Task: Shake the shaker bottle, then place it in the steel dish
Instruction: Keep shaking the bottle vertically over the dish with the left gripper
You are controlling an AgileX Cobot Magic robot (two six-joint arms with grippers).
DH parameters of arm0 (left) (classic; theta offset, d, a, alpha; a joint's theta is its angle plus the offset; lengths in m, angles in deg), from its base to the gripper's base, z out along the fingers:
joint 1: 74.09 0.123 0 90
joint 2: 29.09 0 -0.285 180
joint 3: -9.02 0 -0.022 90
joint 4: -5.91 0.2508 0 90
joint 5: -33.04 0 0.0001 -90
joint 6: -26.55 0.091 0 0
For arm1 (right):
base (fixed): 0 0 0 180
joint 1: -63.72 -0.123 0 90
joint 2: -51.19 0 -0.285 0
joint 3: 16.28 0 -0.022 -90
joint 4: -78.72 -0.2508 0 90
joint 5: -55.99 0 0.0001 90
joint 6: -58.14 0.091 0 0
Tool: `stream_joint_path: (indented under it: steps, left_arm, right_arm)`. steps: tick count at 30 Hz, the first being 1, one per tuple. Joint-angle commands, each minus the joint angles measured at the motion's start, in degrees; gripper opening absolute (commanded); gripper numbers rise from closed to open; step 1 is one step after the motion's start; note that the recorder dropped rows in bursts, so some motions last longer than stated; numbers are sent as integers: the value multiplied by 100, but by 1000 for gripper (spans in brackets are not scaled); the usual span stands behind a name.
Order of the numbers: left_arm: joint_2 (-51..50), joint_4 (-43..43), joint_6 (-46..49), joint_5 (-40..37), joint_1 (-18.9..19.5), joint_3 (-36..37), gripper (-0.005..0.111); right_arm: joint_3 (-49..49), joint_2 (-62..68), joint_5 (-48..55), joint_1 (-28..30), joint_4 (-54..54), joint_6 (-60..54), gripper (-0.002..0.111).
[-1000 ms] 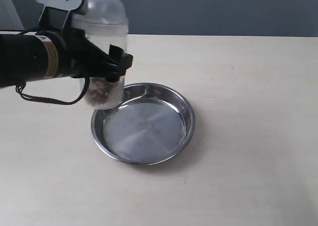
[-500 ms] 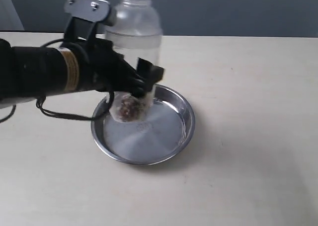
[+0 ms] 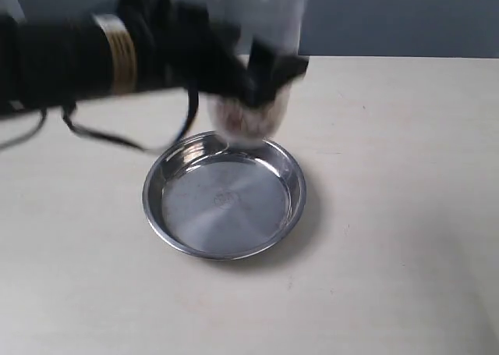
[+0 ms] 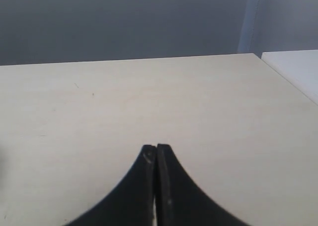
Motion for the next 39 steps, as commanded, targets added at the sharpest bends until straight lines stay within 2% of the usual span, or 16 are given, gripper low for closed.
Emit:
stream_joint_path:
  steps: [1, 3, 6, 7, 8, 10, 13, 15, 18, 20, 25, 27, 30, 34, 36, 39]
  left_arm:
    - [123, 274, -377, -23, -201, 121, 0]
    - [-381, 237, -396, -48, -194, 484, 0]
    - [462, 275, -214, 164, -173, -537, 0]
    - [430, 290, -229, 164, -173, -386, 0]
    - [72, 308, -188, 60, -173, 162, 0]
    - [-220, 308, -315, -189, -173, 333, 0]
    - [462, 451, -81, 413, -173, -257, 0]
    - [595, 477, -30, 370, -173, -330, 0]
    - [-26, 479, 78, 393, -173, 603, 0]
    - [-335, 447, 202, 171, -173, 782, 0]
    - [598, 283, 101, 760, -173, 52, 0]
    - [416, 433, 152, 579, -173, 284, 0]
    - [-128, 242, 216, -414, -173, 494, 0]
    - [731, 248, 311, 251, -173, -242, 0]
    - [916, 230, 397, 81, -173, -427, 0]
    - [393, 96, 10, -336, -173, 446, 0]
  right_arm:
    - [7, -27, -71, 20, -3, -11, -1]
    - [7, -27, -71, 20, -3, -11, -1]
    - [7, -27, -71, 20, -3, -11, -1]
    - [7, -27, -71, 20, -3, -11, -1]
    - [7, -27, -71, 20, -3, -11, -1]
    - [7, -27, -71, 20, -3, -11, -1]
    - [7, -27, -71, 20, -3, -11, -1]
    - [7, -27, -71, 20, -3, -11, -1]
    - [7, -27, -71, 20, -3, -11, -1]
    - [7, -27, -71, 20, -3, -11, -1]
    - [7, -27, -71, 20, -3, -11, -1]
    - [7, -27, -71, 20, -3, -11, -1]
    - [7, -27, -71, 20, -3, -11, -1]
    - [7, -27, -71, 20, -3, -11, -1]
    - [7, -27, -71, 20, -3, -11, -1]
    - [7, -27, -71, 20, -3, -11, -1]
